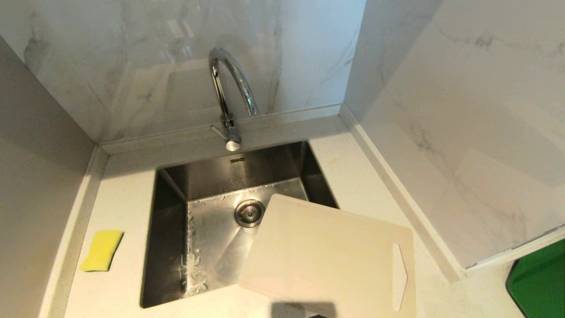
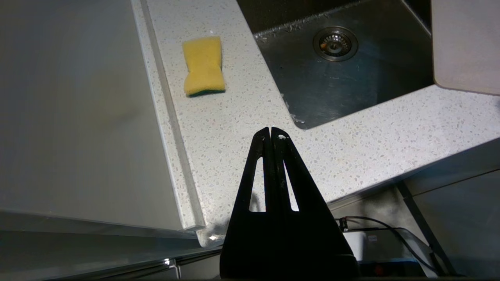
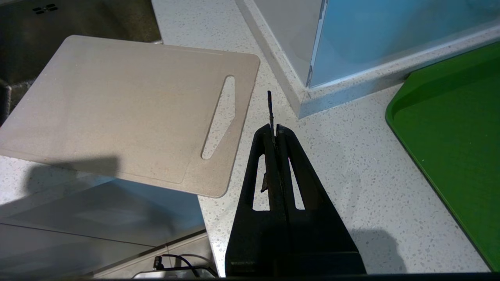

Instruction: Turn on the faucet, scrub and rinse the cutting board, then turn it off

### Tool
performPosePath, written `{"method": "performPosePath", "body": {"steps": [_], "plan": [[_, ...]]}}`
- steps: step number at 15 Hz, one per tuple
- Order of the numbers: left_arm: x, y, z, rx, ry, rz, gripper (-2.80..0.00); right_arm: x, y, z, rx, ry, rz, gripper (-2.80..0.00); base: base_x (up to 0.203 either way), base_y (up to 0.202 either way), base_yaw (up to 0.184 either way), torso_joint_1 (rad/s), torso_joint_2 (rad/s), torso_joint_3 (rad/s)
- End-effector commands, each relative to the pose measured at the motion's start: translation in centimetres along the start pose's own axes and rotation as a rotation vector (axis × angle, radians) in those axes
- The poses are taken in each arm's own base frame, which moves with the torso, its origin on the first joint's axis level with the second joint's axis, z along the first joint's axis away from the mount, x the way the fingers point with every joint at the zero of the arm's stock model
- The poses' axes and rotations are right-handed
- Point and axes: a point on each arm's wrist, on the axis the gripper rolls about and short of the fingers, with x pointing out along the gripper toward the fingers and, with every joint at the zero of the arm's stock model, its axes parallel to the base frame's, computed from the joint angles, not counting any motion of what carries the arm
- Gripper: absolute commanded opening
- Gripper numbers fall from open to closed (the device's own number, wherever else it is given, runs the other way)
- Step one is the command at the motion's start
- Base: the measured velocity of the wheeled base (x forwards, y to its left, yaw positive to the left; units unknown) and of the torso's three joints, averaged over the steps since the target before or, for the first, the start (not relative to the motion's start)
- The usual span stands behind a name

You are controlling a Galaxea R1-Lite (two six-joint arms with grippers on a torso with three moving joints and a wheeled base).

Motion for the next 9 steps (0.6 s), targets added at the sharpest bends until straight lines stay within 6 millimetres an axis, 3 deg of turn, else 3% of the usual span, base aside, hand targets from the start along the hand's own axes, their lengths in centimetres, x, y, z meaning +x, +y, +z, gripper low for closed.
{"method": "performPosePath", "body": {"steps": [1,9], "plan": [[0.02,0.00,-0.01,0.001,0.004,-0.001,-2.80,-0.01,0.00,0.00,0.000,-0.002,0.000,-2.80,0.000,0.000,0.000,0.000,0.00,0.000],[0.02,0.00,0.01,0.001,0.002,-0.001,-2.80,-0.01,0.00,-0.01,0.002,0.000,0.000,-2.80,0.000,0.000,0.000,0.000,0.00,0.000]]}}
